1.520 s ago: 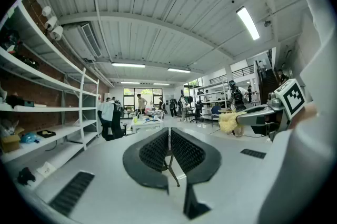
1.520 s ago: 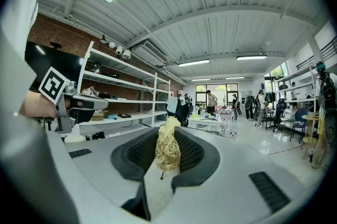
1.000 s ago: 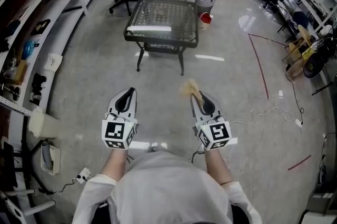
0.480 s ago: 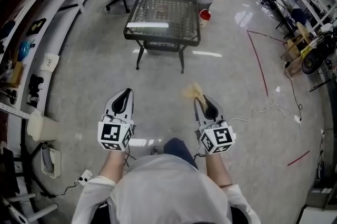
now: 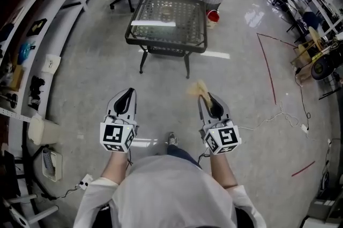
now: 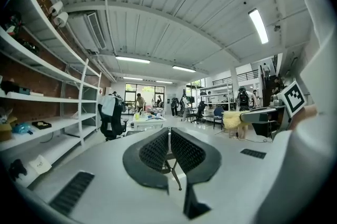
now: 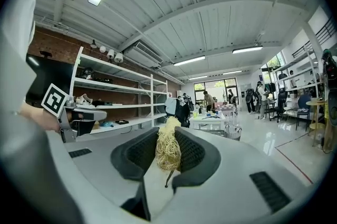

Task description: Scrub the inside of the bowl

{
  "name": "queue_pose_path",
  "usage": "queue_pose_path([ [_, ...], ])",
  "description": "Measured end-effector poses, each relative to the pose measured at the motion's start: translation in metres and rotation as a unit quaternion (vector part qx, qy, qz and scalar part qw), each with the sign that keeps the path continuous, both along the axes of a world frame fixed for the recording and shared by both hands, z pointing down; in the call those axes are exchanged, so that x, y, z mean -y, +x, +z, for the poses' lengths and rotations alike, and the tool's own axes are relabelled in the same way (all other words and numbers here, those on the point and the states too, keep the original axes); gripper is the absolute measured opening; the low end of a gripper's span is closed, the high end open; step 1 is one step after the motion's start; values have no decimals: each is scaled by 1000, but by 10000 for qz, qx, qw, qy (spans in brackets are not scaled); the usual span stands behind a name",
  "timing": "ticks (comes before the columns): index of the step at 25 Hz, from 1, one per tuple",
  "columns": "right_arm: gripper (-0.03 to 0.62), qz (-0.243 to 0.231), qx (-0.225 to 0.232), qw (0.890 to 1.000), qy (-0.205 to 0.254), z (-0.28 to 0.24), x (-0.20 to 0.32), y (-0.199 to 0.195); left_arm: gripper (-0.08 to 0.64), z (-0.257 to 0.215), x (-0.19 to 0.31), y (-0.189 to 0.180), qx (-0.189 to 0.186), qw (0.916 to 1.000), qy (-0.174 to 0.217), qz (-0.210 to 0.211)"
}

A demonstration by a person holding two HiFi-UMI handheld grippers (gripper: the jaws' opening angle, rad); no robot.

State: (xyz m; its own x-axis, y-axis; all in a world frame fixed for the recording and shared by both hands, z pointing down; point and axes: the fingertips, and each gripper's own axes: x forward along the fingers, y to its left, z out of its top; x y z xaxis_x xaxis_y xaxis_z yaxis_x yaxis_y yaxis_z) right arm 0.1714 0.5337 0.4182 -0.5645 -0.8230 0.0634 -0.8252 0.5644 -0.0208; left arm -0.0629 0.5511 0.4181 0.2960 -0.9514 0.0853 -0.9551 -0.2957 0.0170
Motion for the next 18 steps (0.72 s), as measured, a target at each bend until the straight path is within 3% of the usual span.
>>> queue_pose_path([
  [8, 100, -251, 33, 9996, 93, -8, 79, 19, 41, -7, 66, 18, 2, 9995, 58, -301],
  [18, 100, -477, 109, 9988, -30, 5, 142, 29, 41, 4, 113, 24, -55, 9981, -74, -605],
])
